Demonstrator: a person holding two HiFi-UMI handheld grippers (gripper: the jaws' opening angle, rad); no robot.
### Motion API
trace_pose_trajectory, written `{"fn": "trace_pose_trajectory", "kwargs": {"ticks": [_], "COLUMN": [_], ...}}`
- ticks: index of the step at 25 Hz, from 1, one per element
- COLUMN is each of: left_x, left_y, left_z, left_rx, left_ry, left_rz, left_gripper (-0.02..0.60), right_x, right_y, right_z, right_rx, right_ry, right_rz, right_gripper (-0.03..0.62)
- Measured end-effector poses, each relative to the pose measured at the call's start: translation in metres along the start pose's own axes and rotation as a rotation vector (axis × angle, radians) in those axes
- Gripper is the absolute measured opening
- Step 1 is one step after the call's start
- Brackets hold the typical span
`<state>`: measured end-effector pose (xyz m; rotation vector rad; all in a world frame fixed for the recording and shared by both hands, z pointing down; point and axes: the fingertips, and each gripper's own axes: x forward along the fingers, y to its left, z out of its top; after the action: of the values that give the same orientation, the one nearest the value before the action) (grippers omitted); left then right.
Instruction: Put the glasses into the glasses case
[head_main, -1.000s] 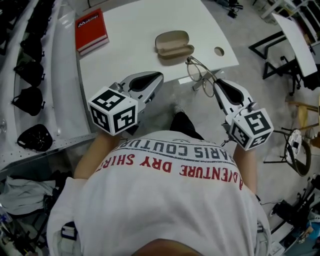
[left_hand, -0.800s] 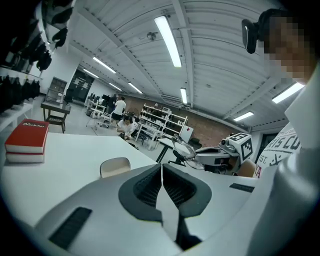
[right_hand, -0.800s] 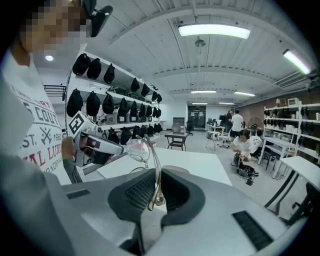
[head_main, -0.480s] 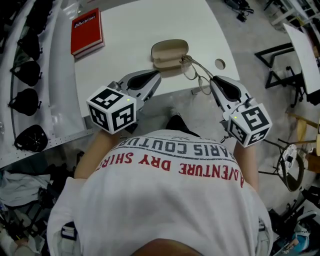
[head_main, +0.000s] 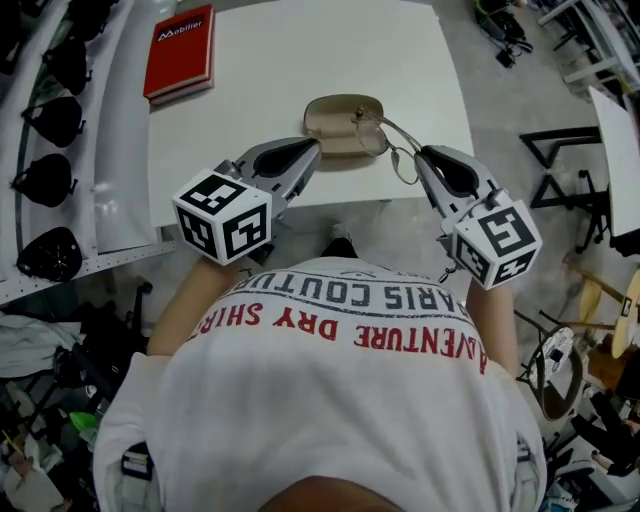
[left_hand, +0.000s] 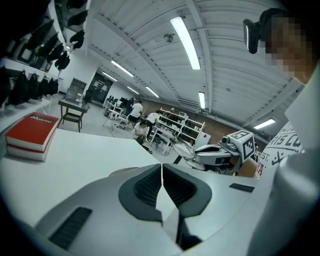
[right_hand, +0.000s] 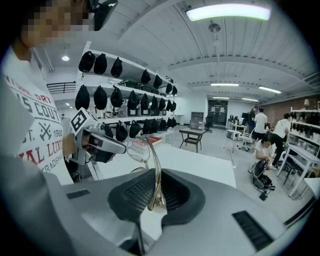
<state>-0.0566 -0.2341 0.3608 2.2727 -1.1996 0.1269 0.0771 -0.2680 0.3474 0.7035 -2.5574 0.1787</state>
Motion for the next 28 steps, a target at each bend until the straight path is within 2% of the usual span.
{"fn": "trace_pose_trajectory", "kwargs": {"ticks": [17, 28], "left_x": [-0.004, -0.010], "left_y": [0.045, 0.063], "left_z": [0.002, -0.002], "left_rx": [-0.092, -0.127], "left_ry": [-0.076, -0.099], "left_rz": [0.227, 0.337], "left_gripper": [0.029, 0.029], "right_x": [0.076, 0.120], "right_y": [-0.016, -0.019], "right_z": [0.012, -0.009], "right_rx": [-0.165, -0.265], "right_ry": [0.053, 0.137], "right_rz": [0.245, 0.374], "right_gripper": [0.046, 0.045]}}
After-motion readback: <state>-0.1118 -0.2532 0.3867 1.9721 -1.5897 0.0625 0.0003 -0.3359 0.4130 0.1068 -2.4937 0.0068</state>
